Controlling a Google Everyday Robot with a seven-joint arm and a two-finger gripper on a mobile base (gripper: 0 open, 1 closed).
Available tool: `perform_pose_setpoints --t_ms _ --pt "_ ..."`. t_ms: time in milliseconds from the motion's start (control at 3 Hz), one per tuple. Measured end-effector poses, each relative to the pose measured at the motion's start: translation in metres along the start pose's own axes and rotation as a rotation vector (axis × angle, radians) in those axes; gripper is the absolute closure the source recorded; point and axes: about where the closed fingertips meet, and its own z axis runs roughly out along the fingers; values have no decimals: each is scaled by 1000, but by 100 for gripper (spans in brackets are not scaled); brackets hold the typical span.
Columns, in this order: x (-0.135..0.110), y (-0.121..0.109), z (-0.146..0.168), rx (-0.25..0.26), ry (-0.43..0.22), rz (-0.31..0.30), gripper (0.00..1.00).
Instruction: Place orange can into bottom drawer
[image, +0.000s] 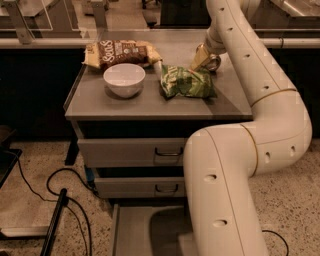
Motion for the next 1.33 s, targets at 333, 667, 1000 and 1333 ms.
perform_pose_setpoints --t_ms 333,667,1000,1333 --pt "-8 9 -14 -44 -32 37 0" --pt "-8 9 -14 -44 -32 38 0" --pt "-11 11 -9 -53 -43 62 0" --pt "-14 14 -3 -56 -48 90 0"
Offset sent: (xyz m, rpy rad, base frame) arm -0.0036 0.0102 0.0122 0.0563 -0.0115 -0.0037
